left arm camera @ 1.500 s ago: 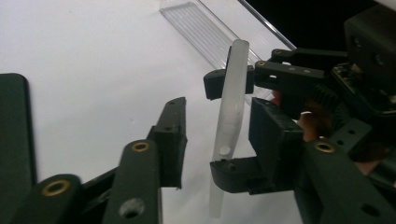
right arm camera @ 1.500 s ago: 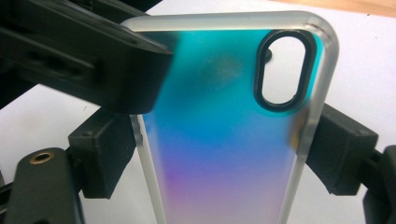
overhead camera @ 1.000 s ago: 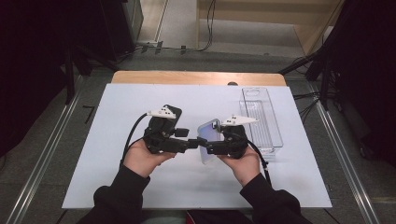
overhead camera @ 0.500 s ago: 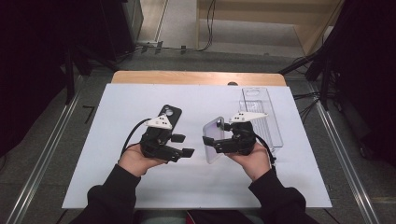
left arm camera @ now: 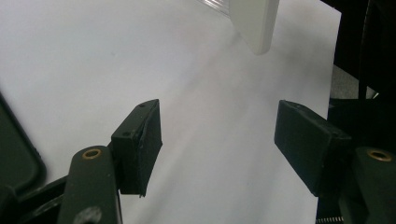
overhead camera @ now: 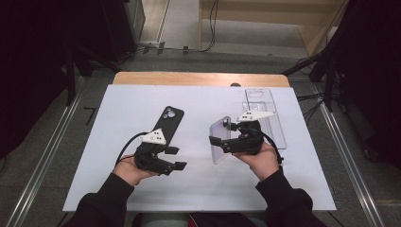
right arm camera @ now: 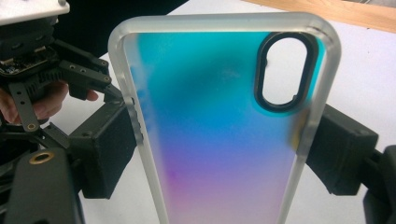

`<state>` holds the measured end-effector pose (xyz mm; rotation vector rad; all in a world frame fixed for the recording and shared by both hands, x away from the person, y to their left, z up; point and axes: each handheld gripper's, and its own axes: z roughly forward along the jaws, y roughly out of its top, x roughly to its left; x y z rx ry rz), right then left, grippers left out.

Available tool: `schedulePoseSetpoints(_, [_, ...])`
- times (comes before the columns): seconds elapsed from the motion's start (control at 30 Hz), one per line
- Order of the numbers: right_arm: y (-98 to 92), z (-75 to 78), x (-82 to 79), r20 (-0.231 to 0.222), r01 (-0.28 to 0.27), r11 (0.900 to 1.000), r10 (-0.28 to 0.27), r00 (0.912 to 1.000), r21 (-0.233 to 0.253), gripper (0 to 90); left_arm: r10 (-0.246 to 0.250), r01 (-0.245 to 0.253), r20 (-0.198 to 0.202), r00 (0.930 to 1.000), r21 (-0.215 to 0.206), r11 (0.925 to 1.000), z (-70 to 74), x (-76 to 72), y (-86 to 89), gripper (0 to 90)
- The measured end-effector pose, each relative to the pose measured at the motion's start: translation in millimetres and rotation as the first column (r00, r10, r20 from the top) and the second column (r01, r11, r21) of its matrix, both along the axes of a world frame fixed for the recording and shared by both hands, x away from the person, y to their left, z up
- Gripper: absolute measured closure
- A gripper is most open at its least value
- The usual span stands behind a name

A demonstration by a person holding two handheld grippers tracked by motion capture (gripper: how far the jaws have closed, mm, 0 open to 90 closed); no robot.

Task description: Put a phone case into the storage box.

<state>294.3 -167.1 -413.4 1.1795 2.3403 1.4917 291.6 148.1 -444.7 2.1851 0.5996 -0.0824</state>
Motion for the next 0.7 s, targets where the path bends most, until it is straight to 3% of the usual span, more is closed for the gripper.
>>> schedulePoseSetpoints(0.37, [-6.7,5.8,2.4,0.005,0.014,1.000,-0.014,0.9999,-0.004,15.3,0.053,-0.053,0.006,0.9986,0.018,0.9984,-5.7,-11.1,16.2,31.9])
schedulePoseSetpoints(0.43, [-9.3,7.8,3.8,0.003,0.025,1.000,-0.025,0.9997,-0.002,15.3,0.090,-0.090,0.007,0.9960,0.035,0.9953,-6.2,-12.7,20.0,32.0])
schedulePoseSetpoints(0.57, [-16.8,13.0,7.0,0.008,0.060,0.998,-0.061,0.9981,0.013,15.3,0.136,-0.136,-0.002,0.9907,0.028,0.9903,-7.0,-15.5,26.8,32.0])
schedulePoseSetpoints(0.7, [-25.5,19.2,11.7,0.009,0.091,0.995,-0.092,0.9957,0.035,15.3,0.160,-0.160,-0.003,0.9871,0.028,0.9867,-7.2,-18.5,32.2,31.9])
